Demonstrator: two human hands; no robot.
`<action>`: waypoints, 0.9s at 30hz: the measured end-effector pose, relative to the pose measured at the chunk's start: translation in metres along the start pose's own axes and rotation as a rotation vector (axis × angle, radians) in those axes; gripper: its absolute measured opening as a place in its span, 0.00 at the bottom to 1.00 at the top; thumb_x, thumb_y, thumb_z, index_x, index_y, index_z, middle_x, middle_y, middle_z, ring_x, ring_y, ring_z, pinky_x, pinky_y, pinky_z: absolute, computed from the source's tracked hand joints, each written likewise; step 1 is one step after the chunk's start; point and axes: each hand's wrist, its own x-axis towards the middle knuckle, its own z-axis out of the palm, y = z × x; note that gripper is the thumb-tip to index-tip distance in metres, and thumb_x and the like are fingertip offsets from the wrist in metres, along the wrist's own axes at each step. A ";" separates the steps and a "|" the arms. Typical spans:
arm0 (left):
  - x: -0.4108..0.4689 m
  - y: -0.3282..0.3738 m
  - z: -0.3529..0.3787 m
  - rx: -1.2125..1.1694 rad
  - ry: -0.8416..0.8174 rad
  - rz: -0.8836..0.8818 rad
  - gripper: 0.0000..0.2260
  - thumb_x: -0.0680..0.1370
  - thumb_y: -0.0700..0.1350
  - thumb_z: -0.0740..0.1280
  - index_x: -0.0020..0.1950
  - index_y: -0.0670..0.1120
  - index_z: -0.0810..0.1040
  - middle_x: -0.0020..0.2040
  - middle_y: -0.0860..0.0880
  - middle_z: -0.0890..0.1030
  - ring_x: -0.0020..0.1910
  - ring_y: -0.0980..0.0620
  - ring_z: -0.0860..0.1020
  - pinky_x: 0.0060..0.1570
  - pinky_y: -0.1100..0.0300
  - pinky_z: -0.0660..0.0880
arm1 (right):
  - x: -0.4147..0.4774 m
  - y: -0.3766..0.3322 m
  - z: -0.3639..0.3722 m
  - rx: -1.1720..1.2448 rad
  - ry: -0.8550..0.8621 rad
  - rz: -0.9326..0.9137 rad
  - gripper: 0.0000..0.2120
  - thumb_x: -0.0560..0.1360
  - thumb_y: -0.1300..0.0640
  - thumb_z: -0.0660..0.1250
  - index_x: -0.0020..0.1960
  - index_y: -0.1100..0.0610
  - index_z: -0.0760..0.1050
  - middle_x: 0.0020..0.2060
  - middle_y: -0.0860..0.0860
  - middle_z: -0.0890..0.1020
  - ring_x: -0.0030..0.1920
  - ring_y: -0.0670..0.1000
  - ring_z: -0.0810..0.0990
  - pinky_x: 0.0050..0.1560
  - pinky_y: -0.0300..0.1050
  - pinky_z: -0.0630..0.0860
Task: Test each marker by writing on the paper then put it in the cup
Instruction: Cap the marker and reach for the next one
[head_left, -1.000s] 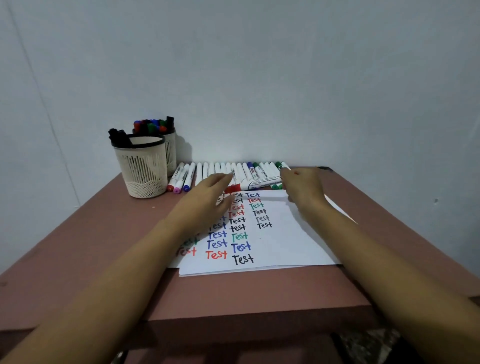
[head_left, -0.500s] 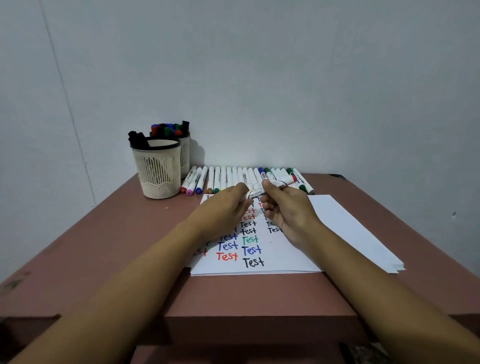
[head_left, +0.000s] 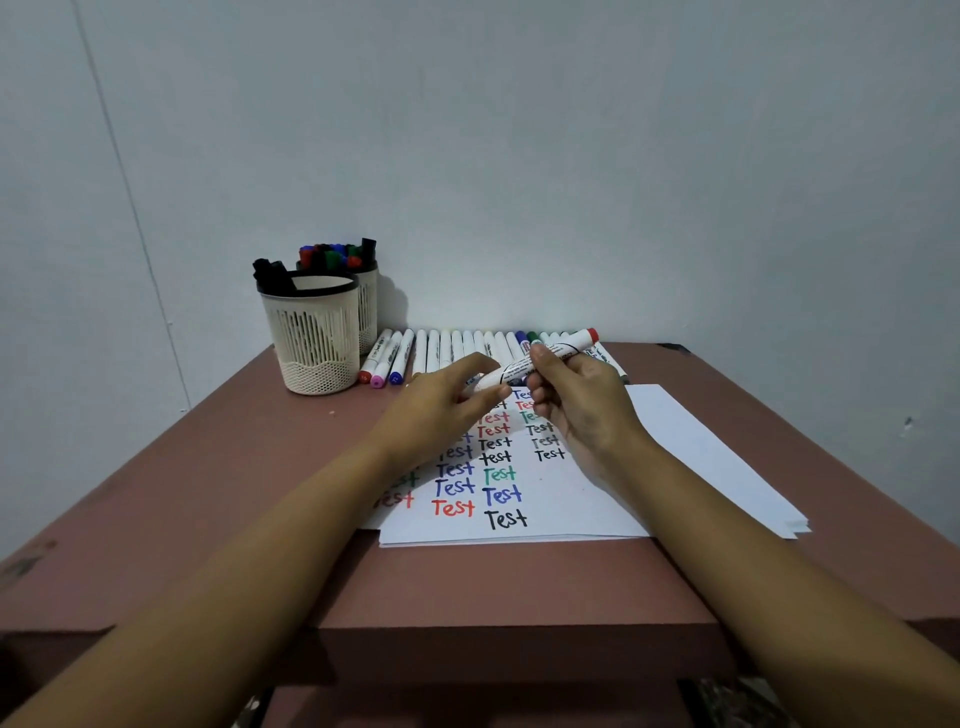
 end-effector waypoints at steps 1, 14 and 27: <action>0.000 0.000 0.000 -0.013 0.007 -0.009 0.16 0.76 0.56 0.63 0.61 0.51 0.72 0.30 0.51 0.71 0.31 0.57 0.72 0.31 0.64 0.64 | -0.001 -0.001 0.000 0.005 0.011 -0.001 0.10 0.78 0.56 0.65 0.40 0.59 0.74 0.30 0.51 0.75 0.30 0.45 0.72 0.30 0.36 0.70; 0.003 -0.001 -0.009 -0.248 0.058 -0.225 0.16 0.80 0.37 0.53 0.62 0.43 0.75 0.58 0.41 0.76 0.56 0.45 0.74 0.53 0.54 0.71 | -0.006 -0.008 -0.012 0.309 0.069 0.127 0.05 0.79 0.61 0.61 0.47 0.54 0.66 0.39 0.58 0.78 0.36 0.57 0.82 0.40 0.47 0.81; 0.008 -0.020 -0.002 -0.281 0.126 -0.326 0.12 0.74 0.42 0.70 0.55 0.45 0.71 0.45 0.51 0.76 0.43 0.56 0.75 0.40 0.67 0.72 | -0.013 0.012 -0.012 -0.404 0.176 0.019 0.13 0.70 0.62 0.67 0.30 0.55 0.67 0.27 0.53 0.73 0.25 0.49 0.68 0.27 0.39 0.64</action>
